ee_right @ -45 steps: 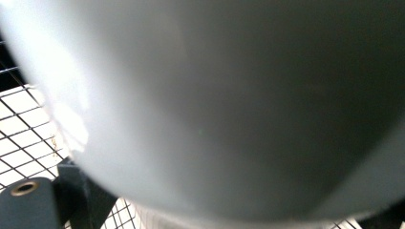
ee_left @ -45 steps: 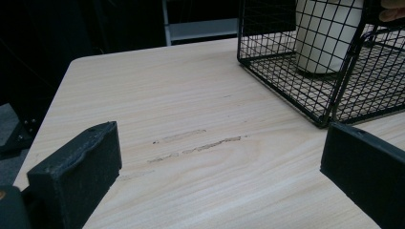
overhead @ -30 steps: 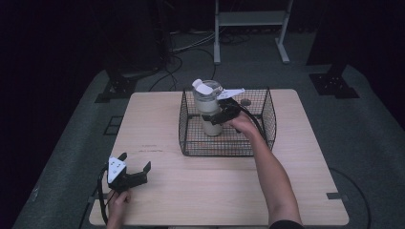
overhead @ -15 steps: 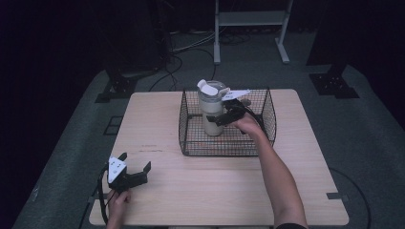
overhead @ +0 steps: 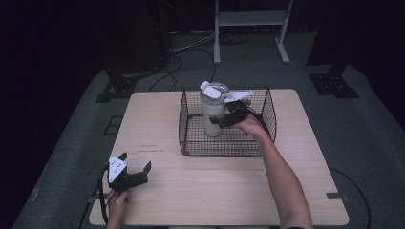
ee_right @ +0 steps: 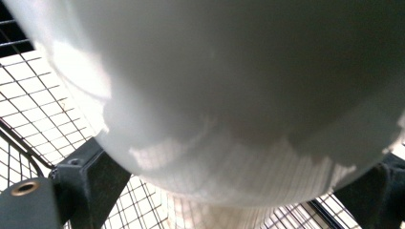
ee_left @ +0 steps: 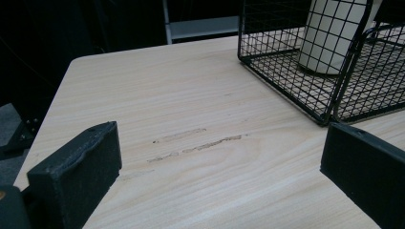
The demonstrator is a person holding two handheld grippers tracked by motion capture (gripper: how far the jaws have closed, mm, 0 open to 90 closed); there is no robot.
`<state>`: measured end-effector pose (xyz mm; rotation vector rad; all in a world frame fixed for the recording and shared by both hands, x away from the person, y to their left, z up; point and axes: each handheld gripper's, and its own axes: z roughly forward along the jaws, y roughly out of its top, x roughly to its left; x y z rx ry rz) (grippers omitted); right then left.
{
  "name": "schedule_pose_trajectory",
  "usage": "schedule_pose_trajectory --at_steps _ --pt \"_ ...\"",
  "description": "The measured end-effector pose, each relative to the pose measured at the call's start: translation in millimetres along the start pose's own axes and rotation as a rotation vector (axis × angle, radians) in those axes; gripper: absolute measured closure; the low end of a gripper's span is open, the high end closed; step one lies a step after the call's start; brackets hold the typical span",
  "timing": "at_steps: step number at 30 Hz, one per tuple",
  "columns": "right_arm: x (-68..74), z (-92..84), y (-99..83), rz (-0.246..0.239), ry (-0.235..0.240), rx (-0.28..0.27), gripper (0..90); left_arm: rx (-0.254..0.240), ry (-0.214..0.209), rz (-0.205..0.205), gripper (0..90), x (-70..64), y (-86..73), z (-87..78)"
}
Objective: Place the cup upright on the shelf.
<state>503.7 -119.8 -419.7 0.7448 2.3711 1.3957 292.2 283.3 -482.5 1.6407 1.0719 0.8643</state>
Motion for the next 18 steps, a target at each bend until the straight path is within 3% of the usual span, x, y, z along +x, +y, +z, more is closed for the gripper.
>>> schedule_pose_trajectory --at_steps 18 --pt "4.1 -31.5 7.2 -0.004 -0.044 0.031 8.8 -0.001 0.000 0.007 0.0 -1.0 -0.1 -0.1"
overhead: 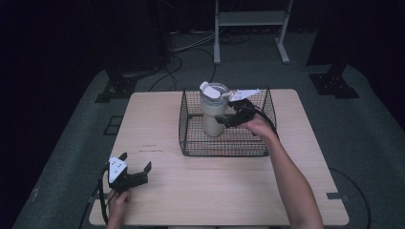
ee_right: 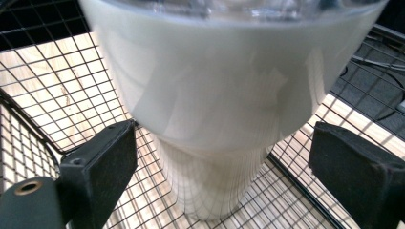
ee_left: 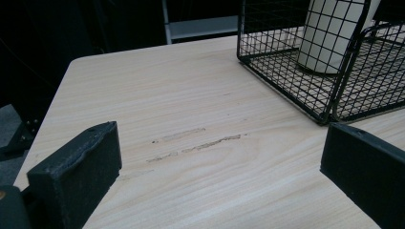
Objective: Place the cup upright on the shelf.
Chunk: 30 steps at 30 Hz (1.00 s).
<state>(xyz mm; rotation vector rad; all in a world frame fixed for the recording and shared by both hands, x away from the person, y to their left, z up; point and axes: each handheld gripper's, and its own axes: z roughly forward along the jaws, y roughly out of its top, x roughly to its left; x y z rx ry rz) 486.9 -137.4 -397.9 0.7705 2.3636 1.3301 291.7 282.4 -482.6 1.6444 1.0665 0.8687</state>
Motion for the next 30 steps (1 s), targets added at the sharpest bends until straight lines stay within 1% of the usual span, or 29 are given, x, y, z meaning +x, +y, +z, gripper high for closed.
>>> schedule_pose_trajectory --at_steps 3,6,8,9,12,15,21,22,30 --pt "1.5 -6.9 2.2 0.004 -0.003 0.004 8.8 0.002 0.001 0.001 0.0 0.1 0.1 0.0" --pt "2.4 -12.2 3.6 0.015 -0.009 0.023 8.9 0.003 0.001 0.000 0.0 0.1 0.1 -0.2" --pt "3.1 -15.6 4.0 0.015 -0.019 0.038 8.8 0.003 0.001 -0.001 0.0 0.0 0.1 -0.3" --pt "3.4 -17.4 4.0 0.018 -0.016 0.039 8.8 0.003 0.001 -0.001 0.0 -0.2 0.0 -0.4" --pt "4.2 -22.8 4.0 0.027 -0.028 0.047 8.8 0.002 0.001 0.002 0.0 -0.2 0.0 -0.3" --pt "4.6 -29.3 3.9 0.038 -0.033 0.034 8.8 0.002 0.001 0.000 0.0 -0.2 0.0 -0.2" --pt "5.8 -39.8 3.5 0.038 -0.047 0.035 8.8 0.004 0.002 0.002 0.0 -0.5 0.1 0.0" --pt "6.3 -41.4 3.6 0.046 -0.046 0.034 8.8 0.004 0.002 0.004 0.0 -0.4 0.1 0.1" --pt "8.3 -52.3 3.2 0.039 -0.057 0.035 8.9 0.004 0.002 0.004 0.0 -0.4 0.1 0.1"
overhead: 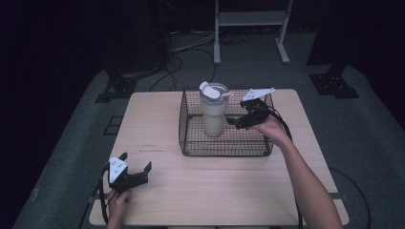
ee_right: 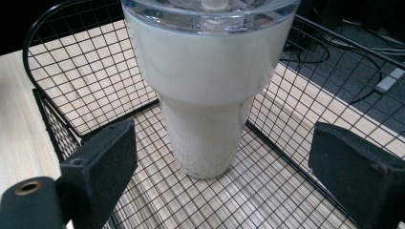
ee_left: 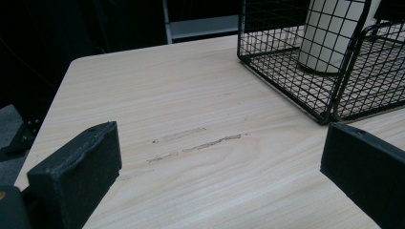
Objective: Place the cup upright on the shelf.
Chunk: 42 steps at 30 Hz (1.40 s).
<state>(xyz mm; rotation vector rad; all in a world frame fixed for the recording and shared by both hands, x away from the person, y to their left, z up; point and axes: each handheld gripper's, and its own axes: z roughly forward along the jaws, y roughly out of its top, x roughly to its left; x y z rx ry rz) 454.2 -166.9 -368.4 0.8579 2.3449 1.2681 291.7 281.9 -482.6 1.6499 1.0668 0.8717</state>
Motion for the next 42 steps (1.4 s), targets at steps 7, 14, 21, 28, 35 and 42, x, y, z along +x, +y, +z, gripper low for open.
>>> schedule_pose_trajectory --at_steps 7,14,21,28,35,42 --pt "2.2 -11.9 -0.6 0.003 -0.003 -0.008 8.8 0.001 0.000 0.001 0.0 0.0 0.1 0.2" --pt "5.0 -21.5 -3.7 0.001 -0.001 -0.012 8.8 0.002 0.002 0.003 0.0 -0.2 0.1 0.4" --pt "10.8 -30.5 -5.7 -0.008 0.008 -0.022 8.8 0.003 0.003 0.004 0.0 -0.4 0.1 0.7" --pt "14.5 -36.9 -11.8 -0.013 0.015 -0.018 8.8 0.003 0.003 0.003 0.0 -0.3 0.1 0.7" --pt "19.6 -44.0 -18.7 -0.016 0.026 -0.016 8.8 0.004 0.005 0.005 0.0 -0.1 0.2 0.8" --pt "22.9 -51.4 -26.1 -0.020 0.030 -0.015 8.8 0.004 0.004 0.002 0.0 -0.3 0.2 0.8"
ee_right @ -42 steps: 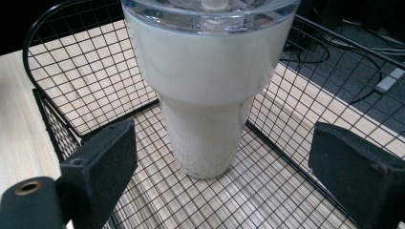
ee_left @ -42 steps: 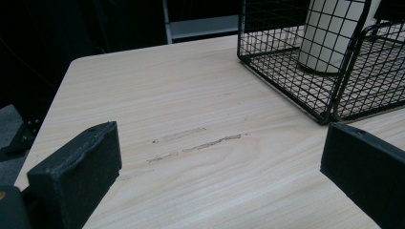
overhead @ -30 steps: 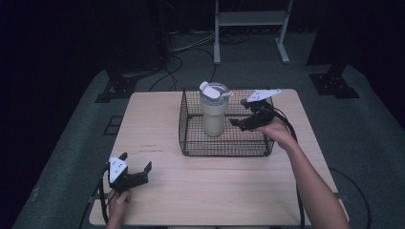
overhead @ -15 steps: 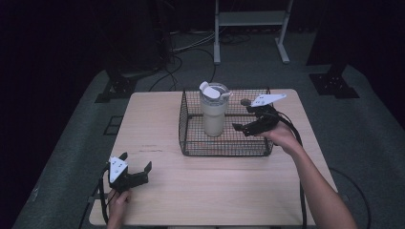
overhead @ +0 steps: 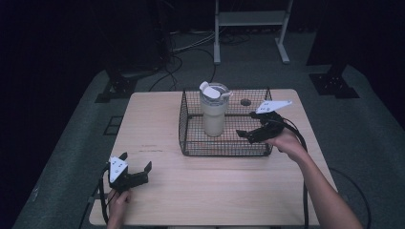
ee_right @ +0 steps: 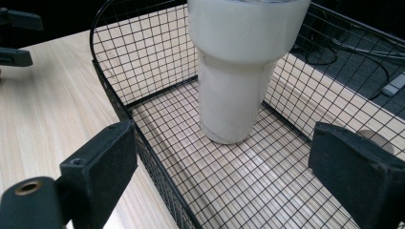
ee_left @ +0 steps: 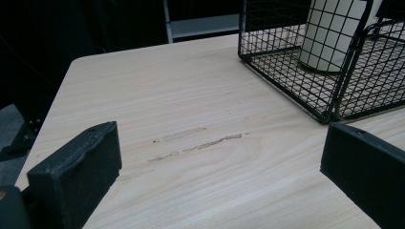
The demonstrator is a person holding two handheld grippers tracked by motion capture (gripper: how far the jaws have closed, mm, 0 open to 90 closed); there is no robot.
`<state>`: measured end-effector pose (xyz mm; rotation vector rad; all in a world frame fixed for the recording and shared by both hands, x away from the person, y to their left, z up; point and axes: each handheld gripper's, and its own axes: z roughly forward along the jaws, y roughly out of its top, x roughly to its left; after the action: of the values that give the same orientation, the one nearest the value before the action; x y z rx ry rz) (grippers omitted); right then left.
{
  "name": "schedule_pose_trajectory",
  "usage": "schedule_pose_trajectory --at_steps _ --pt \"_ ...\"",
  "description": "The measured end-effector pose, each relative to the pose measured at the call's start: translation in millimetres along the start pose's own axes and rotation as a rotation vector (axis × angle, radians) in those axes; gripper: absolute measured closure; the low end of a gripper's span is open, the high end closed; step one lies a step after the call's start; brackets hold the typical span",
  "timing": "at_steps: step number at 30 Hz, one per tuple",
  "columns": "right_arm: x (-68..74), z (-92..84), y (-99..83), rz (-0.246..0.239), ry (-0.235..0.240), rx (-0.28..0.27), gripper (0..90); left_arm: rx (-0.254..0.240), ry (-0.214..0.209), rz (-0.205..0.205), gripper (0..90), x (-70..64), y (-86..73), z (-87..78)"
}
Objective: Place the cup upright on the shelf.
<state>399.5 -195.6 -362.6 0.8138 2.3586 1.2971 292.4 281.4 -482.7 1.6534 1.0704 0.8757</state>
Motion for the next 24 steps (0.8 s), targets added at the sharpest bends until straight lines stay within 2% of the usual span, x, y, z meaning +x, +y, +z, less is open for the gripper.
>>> schedule_pose_trajectory --at_steps 8,24 --pt "7.5 -9.3 -7.3 -0.010 0.005 -0.020 8.9 -0.002 0.000 -0.002 0.0 -0.6 -0.1 0.2" --pt "21.4 -23.2 -29.7 -0.015 0.022 -0.021 8.9 0.002 0.001 0.000 0.0 -0.4 0.0 0.2"
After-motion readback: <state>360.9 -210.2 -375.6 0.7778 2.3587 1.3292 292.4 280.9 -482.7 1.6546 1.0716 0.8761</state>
